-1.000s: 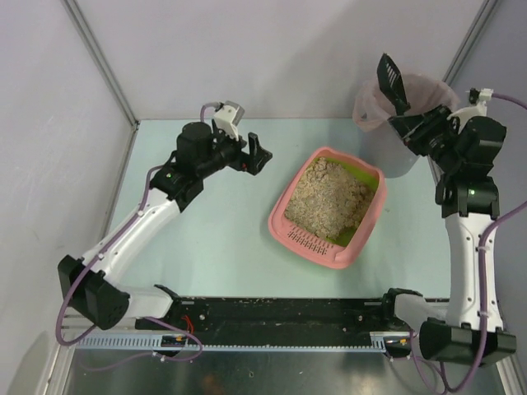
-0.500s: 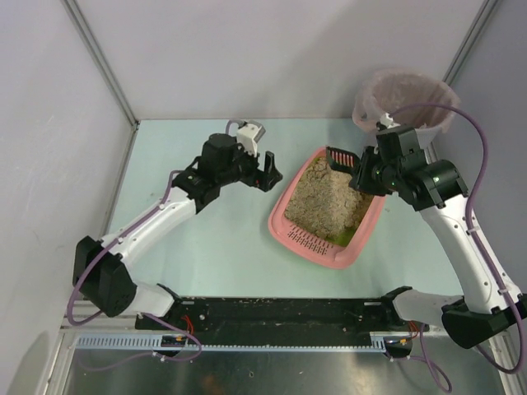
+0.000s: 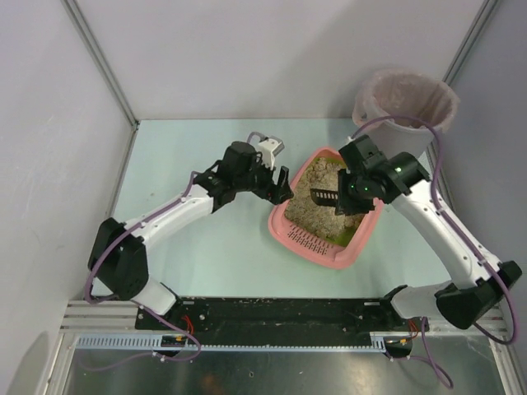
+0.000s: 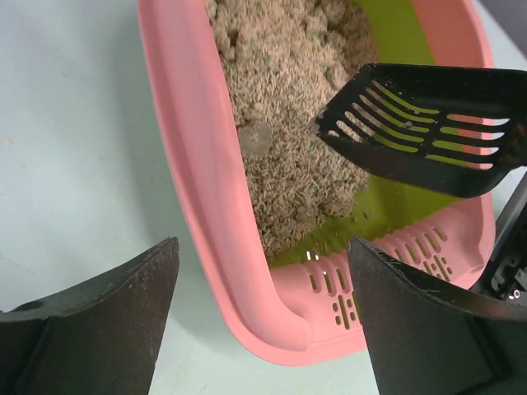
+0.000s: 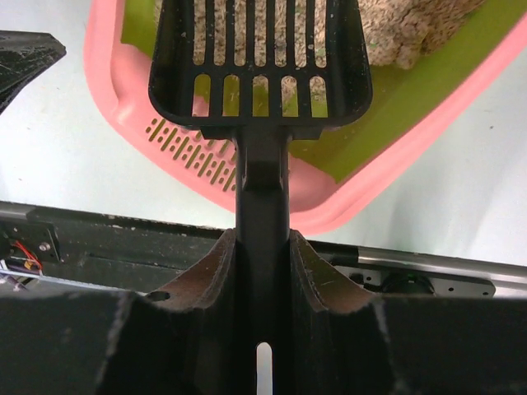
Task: Clean the litter box
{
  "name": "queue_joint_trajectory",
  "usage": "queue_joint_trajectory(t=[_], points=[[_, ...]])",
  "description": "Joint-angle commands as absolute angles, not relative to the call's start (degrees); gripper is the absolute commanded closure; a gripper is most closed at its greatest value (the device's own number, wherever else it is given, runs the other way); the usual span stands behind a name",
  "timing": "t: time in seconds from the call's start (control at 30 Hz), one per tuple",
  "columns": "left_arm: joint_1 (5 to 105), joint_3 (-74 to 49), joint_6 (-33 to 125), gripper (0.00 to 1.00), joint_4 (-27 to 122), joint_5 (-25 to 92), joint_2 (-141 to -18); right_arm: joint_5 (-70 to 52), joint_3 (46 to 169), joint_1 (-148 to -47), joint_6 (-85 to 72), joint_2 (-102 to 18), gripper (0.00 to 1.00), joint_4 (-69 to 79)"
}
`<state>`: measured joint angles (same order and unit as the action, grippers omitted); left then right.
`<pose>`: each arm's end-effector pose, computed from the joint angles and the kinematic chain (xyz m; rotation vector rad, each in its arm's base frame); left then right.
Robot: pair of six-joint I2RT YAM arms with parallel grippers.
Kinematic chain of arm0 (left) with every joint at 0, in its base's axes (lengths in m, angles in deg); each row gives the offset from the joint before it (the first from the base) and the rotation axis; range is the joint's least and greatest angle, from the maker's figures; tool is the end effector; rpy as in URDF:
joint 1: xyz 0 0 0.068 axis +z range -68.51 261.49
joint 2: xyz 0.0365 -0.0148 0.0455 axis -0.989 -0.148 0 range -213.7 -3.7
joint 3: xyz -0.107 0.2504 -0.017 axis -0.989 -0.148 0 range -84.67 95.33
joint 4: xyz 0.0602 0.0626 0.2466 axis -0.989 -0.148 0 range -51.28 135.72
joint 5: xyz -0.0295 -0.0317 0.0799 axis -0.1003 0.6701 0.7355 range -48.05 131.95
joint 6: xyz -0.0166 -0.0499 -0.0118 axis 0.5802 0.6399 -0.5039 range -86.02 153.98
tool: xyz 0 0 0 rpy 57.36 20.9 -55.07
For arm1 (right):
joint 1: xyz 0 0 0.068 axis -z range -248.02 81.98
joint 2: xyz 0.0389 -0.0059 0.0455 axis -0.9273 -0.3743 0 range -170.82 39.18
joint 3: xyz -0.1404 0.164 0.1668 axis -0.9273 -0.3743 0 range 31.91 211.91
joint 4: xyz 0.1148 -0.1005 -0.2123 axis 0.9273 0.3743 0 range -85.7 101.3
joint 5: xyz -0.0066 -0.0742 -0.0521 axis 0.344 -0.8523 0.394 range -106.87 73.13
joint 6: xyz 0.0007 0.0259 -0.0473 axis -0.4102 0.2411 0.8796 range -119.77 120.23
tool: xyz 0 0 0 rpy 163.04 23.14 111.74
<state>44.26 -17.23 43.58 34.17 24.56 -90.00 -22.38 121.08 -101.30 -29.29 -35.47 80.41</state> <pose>0.2702 -0.2186 0.2999 0.7032 2.0632 -0.7989 0.1894 0.1202 0.3913 -0.0549 2.6588 0.2413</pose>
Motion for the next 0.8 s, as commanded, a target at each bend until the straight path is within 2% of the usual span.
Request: queue_joint_trajectory(t=[0.0,0.3,0.5,0.77], points=[[43.9,-16.2,44.0,0.14,33.5,21.9,-93.1,-19.6,119.4,-101.6,-29.0,-39.5,1.00,78.3],[43.9,-13.5,42.3,0.17,29.0,23.2,-98.6,-24.3,118.8,-105.3,-28.7,-47.0,1.00,83.2],[43.5,-12.4,42.6,0.25,28.1,21.0,-100.9,-22.8,118.3,-106.2,-28.5,-49.4,1.00,80.1],[43.2,-12.2,42.2,0.28,27.4,21.7,-102.2,-24.3,116.3,-106.3,-29.7,-54.3,1.00,77.2]])
